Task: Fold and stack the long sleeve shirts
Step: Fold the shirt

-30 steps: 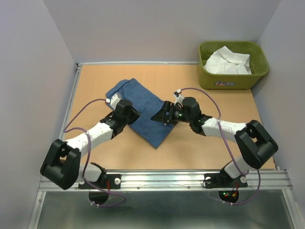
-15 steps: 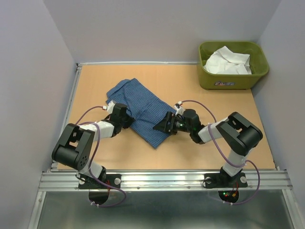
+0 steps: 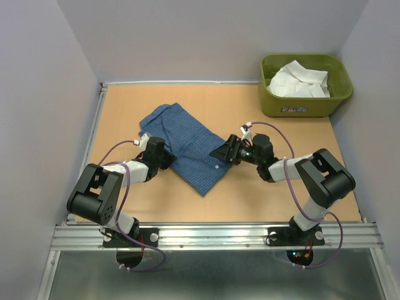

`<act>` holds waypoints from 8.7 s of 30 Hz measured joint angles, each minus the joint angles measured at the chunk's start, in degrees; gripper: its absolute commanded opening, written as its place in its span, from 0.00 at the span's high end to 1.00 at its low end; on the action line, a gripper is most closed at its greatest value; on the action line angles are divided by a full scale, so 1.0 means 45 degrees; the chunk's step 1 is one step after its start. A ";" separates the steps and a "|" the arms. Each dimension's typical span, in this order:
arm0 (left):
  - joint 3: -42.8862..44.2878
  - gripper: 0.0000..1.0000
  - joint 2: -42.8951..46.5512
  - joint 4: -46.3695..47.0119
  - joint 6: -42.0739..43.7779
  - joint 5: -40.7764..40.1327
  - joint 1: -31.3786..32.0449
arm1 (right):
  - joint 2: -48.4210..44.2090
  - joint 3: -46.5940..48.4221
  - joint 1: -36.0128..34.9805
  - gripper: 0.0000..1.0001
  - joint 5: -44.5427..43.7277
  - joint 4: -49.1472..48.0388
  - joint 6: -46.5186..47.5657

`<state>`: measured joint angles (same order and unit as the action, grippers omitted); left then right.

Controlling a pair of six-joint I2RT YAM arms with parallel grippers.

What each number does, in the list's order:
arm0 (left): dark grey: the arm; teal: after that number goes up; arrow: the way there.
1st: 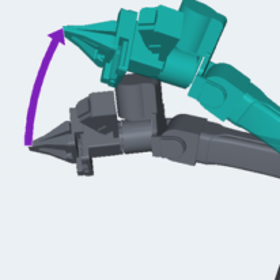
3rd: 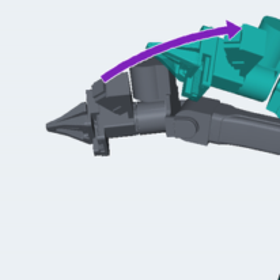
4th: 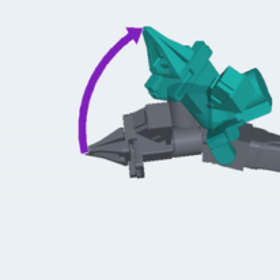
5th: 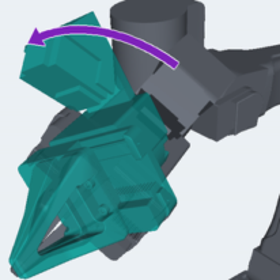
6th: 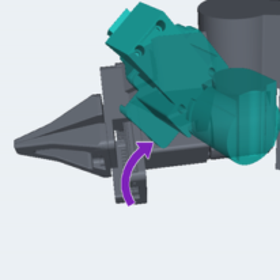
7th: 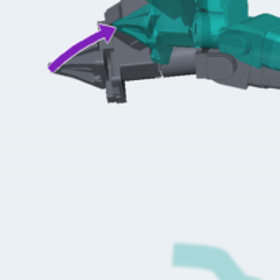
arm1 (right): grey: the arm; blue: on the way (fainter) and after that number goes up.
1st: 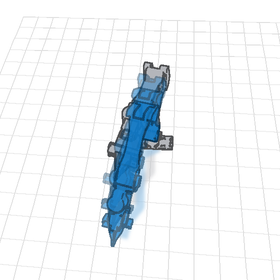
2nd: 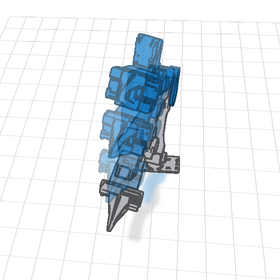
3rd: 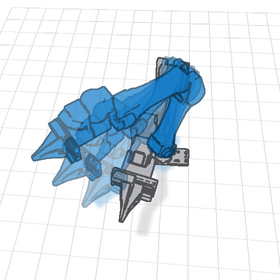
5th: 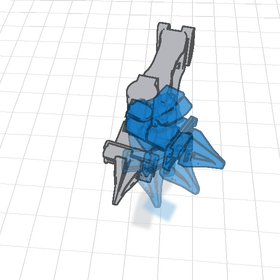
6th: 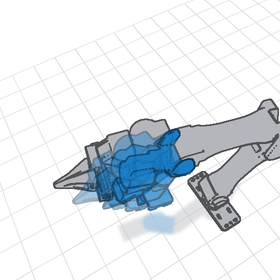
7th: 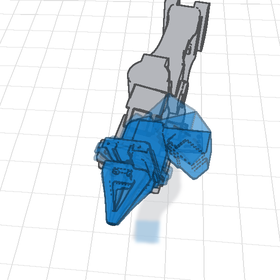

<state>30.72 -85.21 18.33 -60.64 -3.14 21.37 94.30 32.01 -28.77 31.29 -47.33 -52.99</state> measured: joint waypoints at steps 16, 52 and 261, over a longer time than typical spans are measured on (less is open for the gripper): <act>-0.0253 0.81 0.0466 -0.0423 0.0034 0.0015 -0.0024 | 0.1967 -0.0602 0.1141 0.05 0.0738 -0.2691 -0.0335; -0.0350 0.82 0.1137 -0.1297 0.0296 0.0117 -0.0024 | 0.4386 0.4401 0.2259 0.05 0.1248 -0.3181 -0.1379; 0.9534 1.00 -0.4119 -0.7572 0.9685 -0.6538 1.1385 | -0.2327 0.1078 0.2225 0.02 -0.2812 0.8820 0.0690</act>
<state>73.63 -103.74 -15.75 -17.06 -32.56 72.60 83.83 36.86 -18.76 18.63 -7.64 -49.89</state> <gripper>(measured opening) 0.025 0.995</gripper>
